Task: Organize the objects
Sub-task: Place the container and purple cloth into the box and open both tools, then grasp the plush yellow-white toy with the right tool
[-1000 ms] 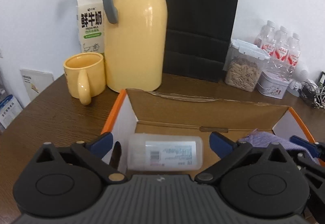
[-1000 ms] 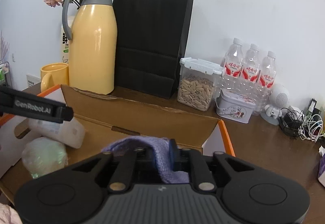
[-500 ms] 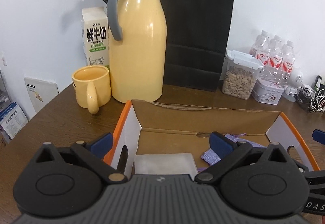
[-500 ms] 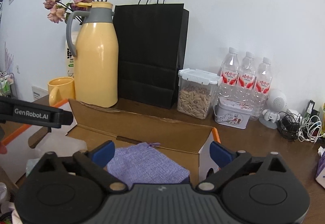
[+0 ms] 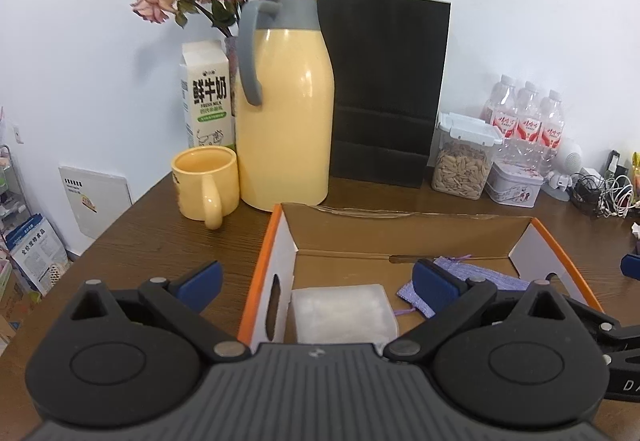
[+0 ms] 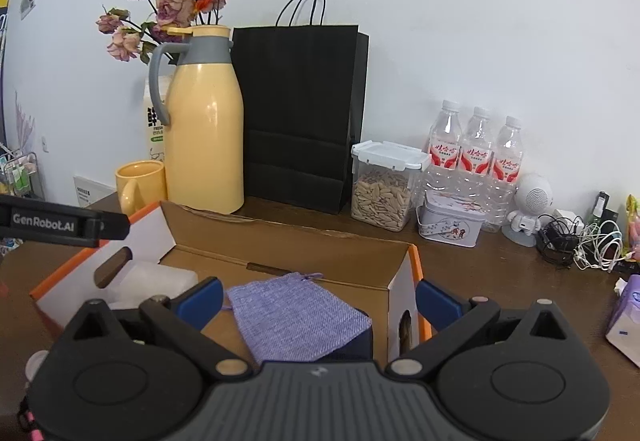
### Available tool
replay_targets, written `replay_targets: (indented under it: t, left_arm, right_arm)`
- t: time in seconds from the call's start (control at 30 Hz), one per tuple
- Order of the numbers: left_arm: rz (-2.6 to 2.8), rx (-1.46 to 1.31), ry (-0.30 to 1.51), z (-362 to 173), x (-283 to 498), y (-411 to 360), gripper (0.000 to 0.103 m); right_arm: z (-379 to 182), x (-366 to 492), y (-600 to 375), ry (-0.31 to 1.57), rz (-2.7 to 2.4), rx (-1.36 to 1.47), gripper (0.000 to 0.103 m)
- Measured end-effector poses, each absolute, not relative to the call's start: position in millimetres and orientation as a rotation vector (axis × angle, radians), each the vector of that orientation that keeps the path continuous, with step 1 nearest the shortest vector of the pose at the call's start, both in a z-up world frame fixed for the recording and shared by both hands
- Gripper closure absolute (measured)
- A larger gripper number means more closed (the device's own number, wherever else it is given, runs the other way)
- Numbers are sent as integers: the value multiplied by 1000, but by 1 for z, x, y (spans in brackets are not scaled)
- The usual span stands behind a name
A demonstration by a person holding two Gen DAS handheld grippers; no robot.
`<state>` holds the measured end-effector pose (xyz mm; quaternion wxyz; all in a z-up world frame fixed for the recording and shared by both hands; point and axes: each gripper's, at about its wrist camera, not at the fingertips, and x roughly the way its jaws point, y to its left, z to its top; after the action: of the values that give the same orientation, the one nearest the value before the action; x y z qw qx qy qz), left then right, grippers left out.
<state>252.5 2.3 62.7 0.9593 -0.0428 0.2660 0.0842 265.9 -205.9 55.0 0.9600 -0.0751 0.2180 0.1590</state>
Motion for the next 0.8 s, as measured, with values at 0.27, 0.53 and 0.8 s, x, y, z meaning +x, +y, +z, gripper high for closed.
replay_targets:
  t: [0.27, 0.53, 0.8]
  left_arm:
    - [145, -85, 508, 78, 208, 10, 0]
    - [103, -66, 499, 74, 157, 18, 0]
    - [104, -62, 523, 46, 114, 28, 0]
  right_arm:
    - [63, 220, -213, 428, 329, -171, 0]
    - [58, 158, -224, 433, 357, -176, 0]
    - [39, 108, -234, 460, 386, -154, 0]
